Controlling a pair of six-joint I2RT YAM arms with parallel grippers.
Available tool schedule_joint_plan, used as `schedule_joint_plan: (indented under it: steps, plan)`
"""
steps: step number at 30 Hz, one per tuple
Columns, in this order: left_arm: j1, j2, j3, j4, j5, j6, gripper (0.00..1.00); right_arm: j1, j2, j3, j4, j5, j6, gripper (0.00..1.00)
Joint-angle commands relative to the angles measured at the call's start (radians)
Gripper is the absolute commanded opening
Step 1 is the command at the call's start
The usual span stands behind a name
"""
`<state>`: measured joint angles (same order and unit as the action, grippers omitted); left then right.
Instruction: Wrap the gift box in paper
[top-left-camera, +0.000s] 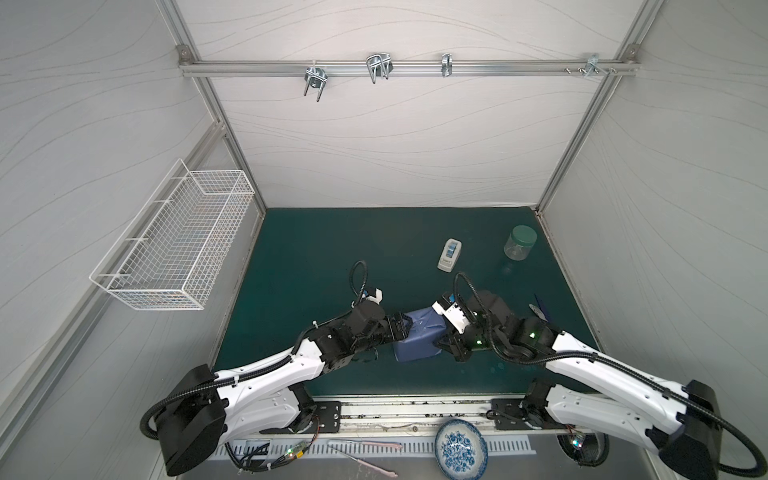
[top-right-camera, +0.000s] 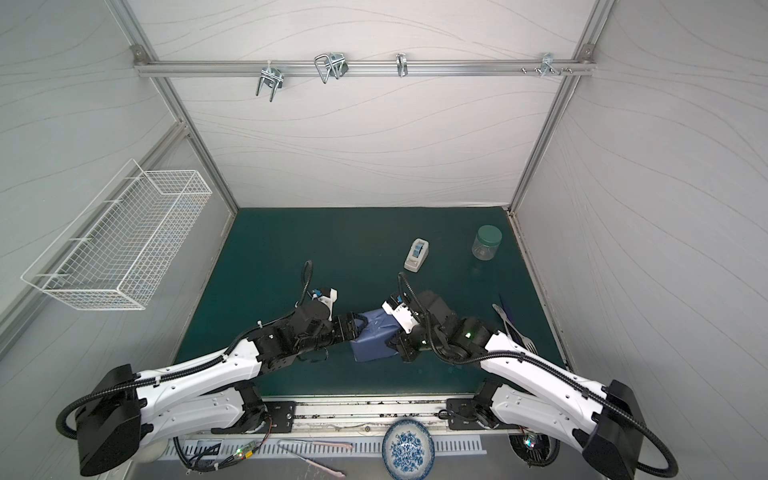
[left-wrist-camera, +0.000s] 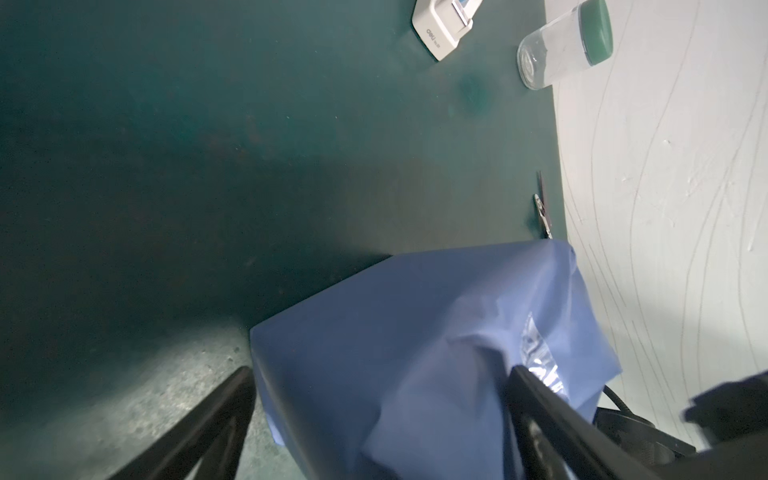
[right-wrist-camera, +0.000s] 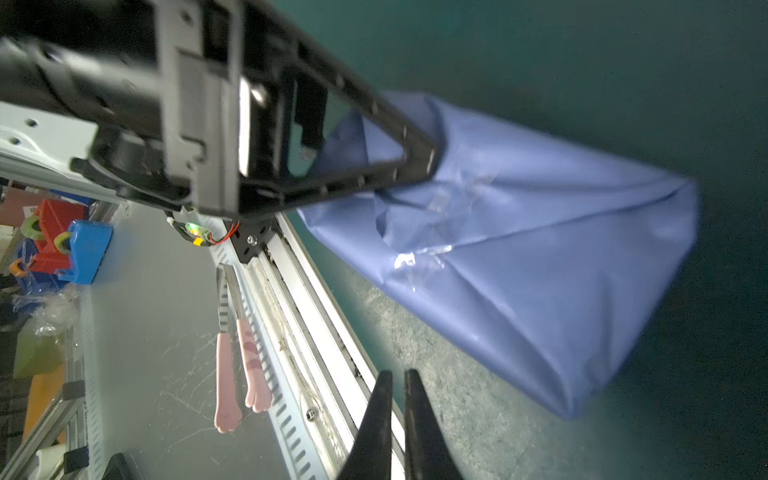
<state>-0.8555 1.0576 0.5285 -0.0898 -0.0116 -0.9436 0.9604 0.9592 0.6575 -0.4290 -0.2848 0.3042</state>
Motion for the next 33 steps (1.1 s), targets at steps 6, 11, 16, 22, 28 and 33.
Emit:
schedule_joint_plan:
  steps: [6, 11, 16, 22, 28, 33]
  plan:
    - [0.087, -0.044, 0.168, -0.109, 0.003, 0.121, 0.99, 0.051, 0.121, 0.001, 0.207, 0.047, 0.062, 0.1]
    - [0.184, -0.126, 0.195, -0.15, 0.041, 0.152, 0.99, 0.033, 0.199, 0.05, 0.24, 0.14, 0.082, 0.1]
    - [0.291, -0.218, 0.189, -0.24, 0.059, 0.184, 0.99, -0.045, 0.305, 0.137, 0.27, 0.147, 0.087, 0.1]
    - [0.355, -0.271, 0.156, -0.289, -0.012, 0.214, 0.98, -0.152, 0.414, 0.279, 0.262, 0.073, 0.078, 0.11]
    - [0.363, -0.366, 0.037, -0.128, -0.313, 0.361, 0.99, -0.296, 0.236, 0.207, 0.177, 0.353, -0.022, 0.31]
    - [0.413, -0.321, -0.056, 0.145, -0.694, 0.782, 0.99, -0.448, 0.218, 0.033, 0.389, 0.761, -0.187, 0.78]
